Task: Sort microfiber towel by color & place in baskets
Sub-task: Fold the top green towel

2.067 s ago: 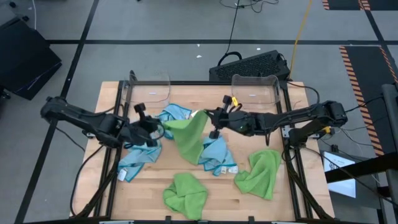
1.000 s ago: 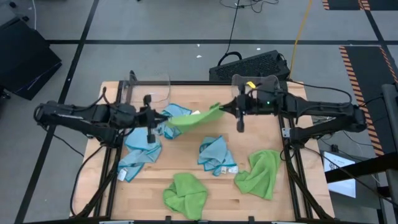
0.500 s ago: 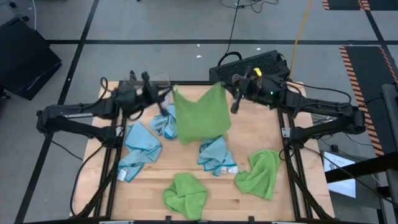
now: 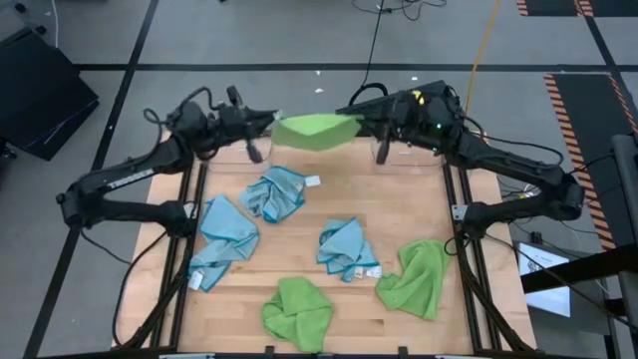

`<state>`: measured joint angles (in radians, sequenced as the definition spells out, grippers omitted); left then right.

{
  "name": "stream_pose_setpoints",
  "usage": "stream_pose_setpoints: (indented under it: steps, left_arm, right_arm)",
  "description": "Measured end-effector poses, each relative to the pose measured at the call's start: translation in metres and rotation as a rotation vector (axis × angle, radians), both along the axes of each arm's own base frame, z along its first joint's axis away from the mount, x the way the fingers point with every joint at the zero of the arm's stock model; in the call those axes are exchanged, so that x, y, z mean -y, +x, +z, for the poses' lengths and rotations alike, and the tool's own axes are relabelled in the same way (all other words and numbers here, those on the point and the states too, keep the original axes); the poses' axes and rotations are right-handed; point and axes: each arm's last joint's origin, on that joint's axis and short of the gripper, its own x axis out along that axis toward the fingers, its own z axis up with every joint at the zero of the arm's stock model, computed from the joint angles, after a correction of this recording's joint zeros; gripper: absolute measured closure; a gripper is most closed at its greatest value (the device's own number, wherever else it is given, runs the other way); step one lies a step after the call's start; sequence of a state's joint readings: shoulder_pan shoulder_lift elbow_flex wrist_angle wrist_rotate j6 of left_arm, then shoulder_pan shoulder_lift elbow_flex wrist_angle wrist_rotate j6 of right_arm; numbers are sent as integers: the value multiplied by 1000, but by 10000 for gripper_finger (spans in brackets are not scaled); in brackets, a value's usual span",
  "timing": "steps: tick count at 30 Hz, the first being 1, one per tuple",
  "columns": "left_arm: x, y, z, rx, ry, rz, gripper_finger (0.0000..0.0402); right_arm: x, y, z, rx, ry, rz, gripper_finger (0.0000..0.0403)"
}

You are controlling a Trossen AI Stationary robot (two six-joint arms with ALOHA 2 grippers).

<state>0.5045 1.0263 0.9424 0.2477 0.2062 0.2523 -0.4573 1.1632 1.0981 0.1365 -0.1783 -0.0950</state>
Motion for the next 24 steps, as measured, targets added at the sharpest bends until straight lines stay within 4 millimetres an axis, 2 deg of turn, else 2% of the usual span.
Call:
stream_pose_setpoints:
  steps: [5, 10, 14, 17, 20, 24]
  left_arm:
    - [28, -12, -9, -157, -130, -99, 401]
    - [57, -13, -33, -399, -336, -214, 401]
    - [85, -10, -44, -488, -404, -312, 401]
    - [105, -8, -51, -522, -420, -386, 401]
    - [122, -8, -59, -546, -449, -416, 401]
    - [141, -11, -78, -608, -511, -416, 401]
  right_arm:
    - [-25, -1, -15, -180, 89, 127, 403]
    - [-50, 0, -39, -381, 178, 218, 403]
    - [-69, 1, -65, -440, 231, 295, 403]
    - [-81, 0, -77, -447, 262, 331, 403]
    - [-92, -1, -85, -464, 301, 363, 403]
    - [-110, -2, -87, -453, 341, 420, 403]
